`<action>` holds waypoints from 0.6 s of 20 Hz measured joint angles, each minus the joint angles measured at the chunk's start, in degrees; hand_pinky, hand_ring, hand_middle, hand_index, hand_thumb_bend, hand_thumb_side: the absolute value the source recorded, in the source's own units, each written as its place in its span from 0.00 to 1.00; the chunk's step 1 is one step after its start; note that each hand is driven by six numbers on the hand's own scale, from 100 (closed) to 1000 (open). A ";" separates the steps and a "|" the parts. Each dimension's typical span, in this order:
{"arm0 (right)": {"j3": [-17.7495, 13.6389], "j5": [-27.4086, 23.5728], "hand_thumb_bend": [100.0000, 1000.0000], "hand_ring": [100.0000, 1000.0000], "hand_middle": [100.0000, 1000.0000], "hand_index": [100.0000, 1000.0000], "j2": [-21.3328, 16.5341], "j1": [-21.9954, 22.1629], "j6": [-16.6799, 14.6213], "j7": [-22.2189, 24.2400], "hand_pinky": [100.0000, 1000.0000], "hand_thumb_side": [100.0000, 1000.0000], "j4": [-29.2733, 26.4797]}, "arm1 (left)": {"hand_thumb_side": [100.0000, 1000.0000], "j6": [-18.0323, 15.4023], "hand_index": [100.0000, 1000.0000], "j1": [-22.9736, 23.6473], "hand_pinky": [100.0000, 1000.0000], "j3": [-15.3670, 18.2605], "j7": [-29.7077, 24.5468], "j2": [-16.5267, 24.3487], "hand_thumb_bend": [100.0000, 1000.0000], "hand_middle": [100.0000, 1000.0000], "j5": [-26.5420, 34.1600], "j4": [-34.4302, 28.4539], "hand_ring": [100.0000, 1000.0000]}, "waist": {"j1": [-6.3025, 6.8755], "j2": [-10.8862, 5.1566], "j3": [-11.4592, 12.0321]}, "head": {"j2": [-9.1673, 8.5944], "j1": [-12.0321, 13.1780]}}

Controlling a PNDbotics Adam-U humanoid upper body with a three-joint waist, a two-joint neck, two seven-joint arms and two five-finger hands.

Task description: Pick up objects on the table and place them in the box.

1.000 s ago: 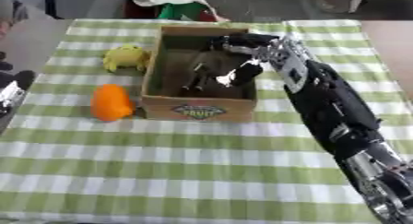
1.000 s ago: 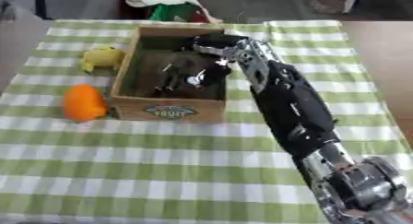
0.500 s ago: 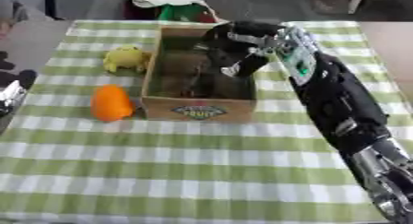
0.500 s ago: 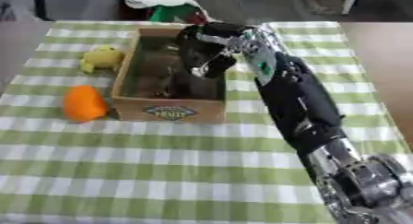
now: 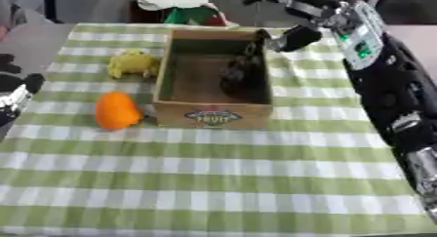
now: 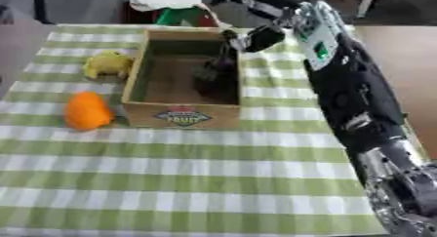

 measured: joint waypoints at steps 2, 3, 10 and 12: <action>0.00 -1.97 0.00 1.00 0.82 0.91 -1.45 1.11 0.24 -0.35 0.91 0.17 -1.39 | 0.26 -0.22 0.71 -1.00 0.61 -0.32 -0.24 1.35 0.55 0.55 -0.54 1.10 0.54 | 0.18 -0.01 -0.35 | 0.01 0.20; 0.00 -2.99 0.00 1.00 0.82 0.91 -2.17 1.62 0.36 -0.36 0.91 0.17 -2.03 | 0.26 -0.36 0.71 -1.51 0.61 -0.62 -0.50 2.12 0.55 0.55 -0.80 1.80 0.54 | 0.20 -0.01 -0.51 | 0.01 0.32; -0.97 -6.45 0.00 1.00 0.81 0.91 -2.54 2.15 2.94 1.15 0.91 0.16 -4.19 | 0.26 -1.19 0.72 -5.50 0.61 -3.89 -3.34 7.43 0.54 0.55 -3.13 7.89 0.55 | 0.88 -0.05 -1.50 | 0.02 1.00; -1.50 -6.16 0.00 1.00 0.80 0.91 -1.54 1.95 3.75 1.31 0.91 0.15 -4.22 | 0.22 -1.70 0.71 -6.94 0.62 -5.60 -4.82 9.59 0.52 0.55 -4.42 10.33 0.55 | 1.00 -0.07 -1.86 | 0.03 1.23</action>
